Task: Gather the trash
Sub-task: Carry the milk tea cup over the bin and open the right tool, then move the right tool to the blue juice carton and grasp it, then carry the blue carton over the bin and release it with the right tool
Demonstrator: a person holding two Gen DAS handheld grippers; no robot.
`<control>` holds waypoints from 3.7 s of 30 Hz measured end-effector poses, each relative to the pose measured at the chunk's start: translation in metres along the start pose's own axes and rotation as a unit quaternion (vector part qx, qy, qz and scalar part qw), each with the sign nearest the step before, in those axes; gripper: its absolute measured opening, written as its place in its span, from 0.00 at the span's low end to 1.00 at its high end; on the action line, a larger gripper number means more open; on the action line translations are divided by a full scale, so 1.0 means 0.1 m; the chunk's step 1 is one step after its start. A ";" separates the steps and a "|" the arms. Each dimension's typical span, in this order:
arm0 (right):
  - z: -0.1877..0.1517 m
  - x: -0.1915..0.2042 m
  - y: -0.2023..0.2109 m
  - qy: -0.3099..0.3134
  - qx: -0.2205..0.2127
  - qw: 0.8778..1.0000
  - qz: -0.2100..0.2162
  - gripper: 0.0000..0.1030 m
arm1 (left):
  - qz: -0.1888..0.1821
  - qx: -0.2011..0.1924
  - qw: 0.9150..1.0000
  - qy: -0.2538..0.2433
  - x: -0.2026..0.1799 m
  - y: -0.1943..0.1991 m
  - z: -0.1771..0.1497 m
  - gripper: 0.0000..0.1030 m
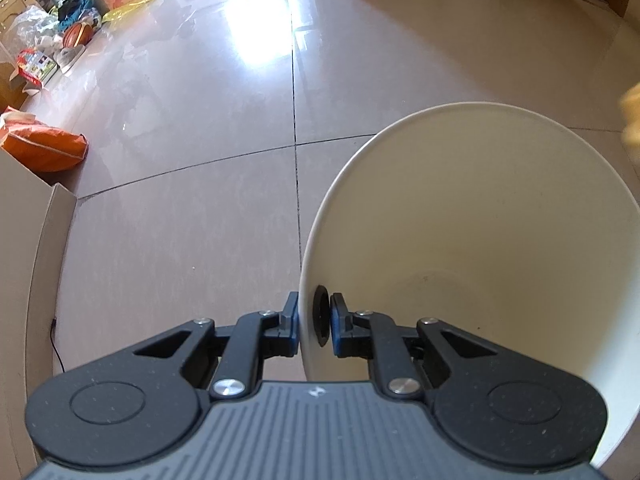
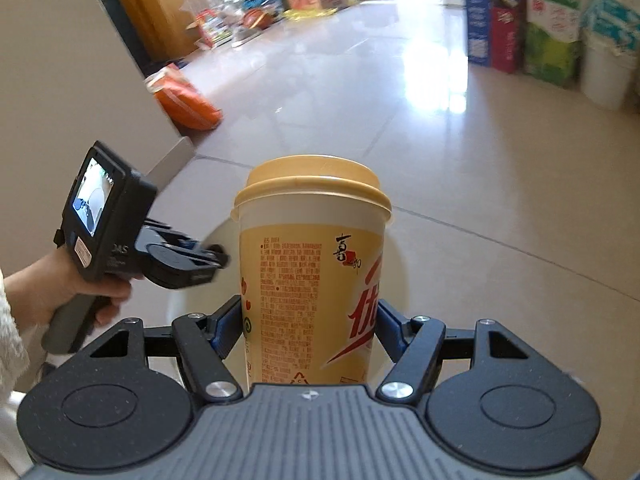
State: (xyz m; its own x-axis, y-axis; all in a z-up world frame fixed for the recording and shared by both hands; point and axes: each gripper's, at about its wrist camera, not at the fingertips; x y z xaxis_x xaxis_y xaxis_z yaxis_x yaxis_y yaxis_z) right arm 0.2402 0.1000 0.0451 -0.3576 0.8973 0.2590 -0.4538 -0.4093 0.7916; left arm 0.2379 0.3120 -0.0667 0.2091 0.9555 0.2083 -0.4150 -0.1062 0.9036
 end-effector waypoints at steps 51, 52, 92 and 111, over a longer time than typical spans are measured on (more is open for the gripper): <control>-2.09 -1.59 -1.66 -0.047 0.139 0.974 -0.173 0.72 | 0.004 0.003 1.000 0.013 0.05 -0.03 -0.05 0.12; -2.10 -1.61 -1.68 -0.053 0.144 0.974 -0.169 0.69 | 0.003 0.003 1.000 0.012 0.05 -0.03 -0.05 0.12; -1.18 -1.19 -0.29 -0.020 0.125 0.983 -0.132 0.36 | 0.004 0.003 1.000 0.007 0.02 -0.04 -0.05 0.12; 0.06 0.12 -0.07 0.069 0.023 0.997 0.000 0.37 | 0.006 0.001 1.000 0.007 0.01 -0.04 -0.06 0.12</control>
State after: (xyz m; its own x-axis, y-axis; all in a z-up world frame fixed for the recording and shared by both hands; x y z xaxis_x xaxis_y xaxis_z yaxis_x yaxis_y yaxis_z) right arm 0.2440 0.1142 0.0455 -0.4677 0.8650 0.1819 -0.4176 -0.3976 0.8170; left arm 0.2346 0.3146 -0.0721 0.1915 0.9580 0.2136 -0.4158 -0.1180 0.9018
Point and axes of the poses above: each gripper's, at about its wrist camera, not at the fingertips, and y roughly against the way its jaws point, x to its left, z to its top, and after that the axes turned 1 degree about -z, right-handed
